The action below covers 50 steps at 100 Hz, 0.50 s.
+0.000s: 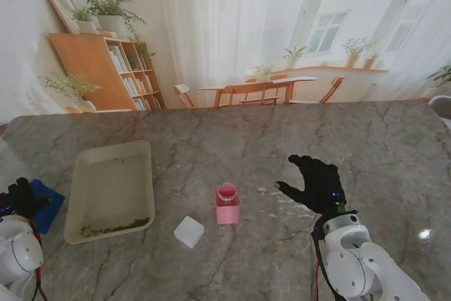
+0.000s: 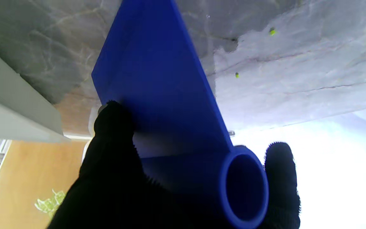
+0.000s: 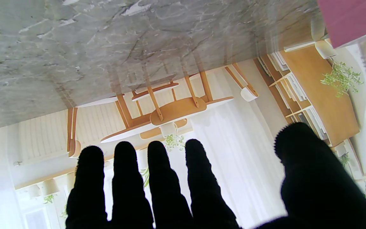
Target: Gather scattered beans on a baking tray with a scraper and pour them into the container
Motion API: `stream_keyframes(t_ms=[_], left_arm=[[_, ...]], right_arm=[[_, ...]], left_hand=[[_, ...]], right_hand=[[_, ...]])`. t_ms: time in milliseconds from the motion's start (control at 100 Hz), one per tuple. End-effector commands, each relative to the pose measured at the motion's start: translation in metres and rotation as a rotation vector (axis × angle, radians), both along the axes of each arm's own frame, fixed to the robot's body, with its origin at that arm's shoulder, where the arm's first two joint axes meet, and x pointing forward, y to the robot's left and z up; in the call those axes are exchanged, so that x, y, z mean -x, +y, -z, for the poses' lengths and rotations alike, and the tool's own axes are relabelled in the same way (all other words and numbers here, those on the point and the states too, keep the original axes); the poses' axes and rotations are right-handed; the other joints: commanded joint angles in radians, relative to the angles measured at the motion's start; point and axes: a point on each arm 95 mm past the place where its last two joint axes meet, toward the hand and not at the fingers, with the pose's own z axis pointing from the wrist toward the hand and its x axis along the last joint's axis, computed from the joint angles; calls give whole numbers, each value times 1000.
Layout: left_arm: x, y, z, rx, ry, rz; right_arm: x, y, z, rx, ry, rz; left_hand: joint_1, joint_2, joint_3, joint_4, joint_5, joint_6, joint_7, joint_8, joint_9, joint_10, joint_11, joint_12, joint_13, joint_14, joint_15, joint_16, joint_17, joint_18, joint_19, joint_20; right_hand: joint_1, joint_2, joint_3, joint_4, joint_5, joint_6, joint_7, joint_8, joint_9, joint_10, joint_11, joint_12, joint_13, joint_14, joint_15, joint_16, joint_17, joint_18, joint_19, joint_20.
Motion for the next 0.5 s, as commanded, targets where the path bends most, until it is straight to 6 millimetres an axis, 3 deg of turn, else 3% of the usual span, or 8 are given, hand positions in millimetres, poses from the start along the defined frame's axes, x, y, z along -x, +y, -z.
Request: stream_keyframes(t_ms=[0,50,120,240,490], left_arm=[[6,-2,9,20,23,2],[7,-1,9,14,39,10],[7,-1,10,19,46,13],[6,-4,12,42,64,8],[3,-6,12,64,54,30]], right_arm=[[0,1,2,1,16,-11],[0,1,2,1,16,-12],[0,1,2,0,16,-13],[0,1,3,0,16,-14],[0,1,3,0,15,-12]], left_hand=[[-30,33,11,96,-31,43,-44,-46,-81,15,-40,-37,-97,21,-59,-52,-80,32,-123,-69],[-56,38,10,97,-29,49,-66,-86,-121,19,-51,-52,-144,17,-86,-77,-105,27,-190,-90],[-68,43,11,96,-26,48,-69,-127,-114,17,-44,-60,-113,17,-74,-84,-66,34,-201,-79],[-77,58,11,97,-26,37,-74,-187,-147,18,-57,-89,-156,17,-105,-117,-88,18,-299,-99],[-89,80,9,97,-25,21,-72,-213,-153,-12,-52,-95,-146,-12,-102,-126,-61,-4,-336,-104]], right_hand=[[5,30,-15,30,-2,-10,1,9,2,-12,6,17,14,-4,6,9,-4,15,12,-6],[5,30,-15,30,-1,-10,1,9,1,-13,6,17,14,-4,6,9,-4,15,12,-6],[5,30,-15,30,-2,-11,1,9,0,-13,5,17,14,-4,6,9,-3,14,12,-6],[5,31,-15,30,-2,-10,1,9,1,-13,6,17,13,-2,6,9,-3,14,12,-6],[6,30,-15,30,-2,-10,1,9,0,-13,6,17,14,-4,6,9,-3,14,11,-6]])
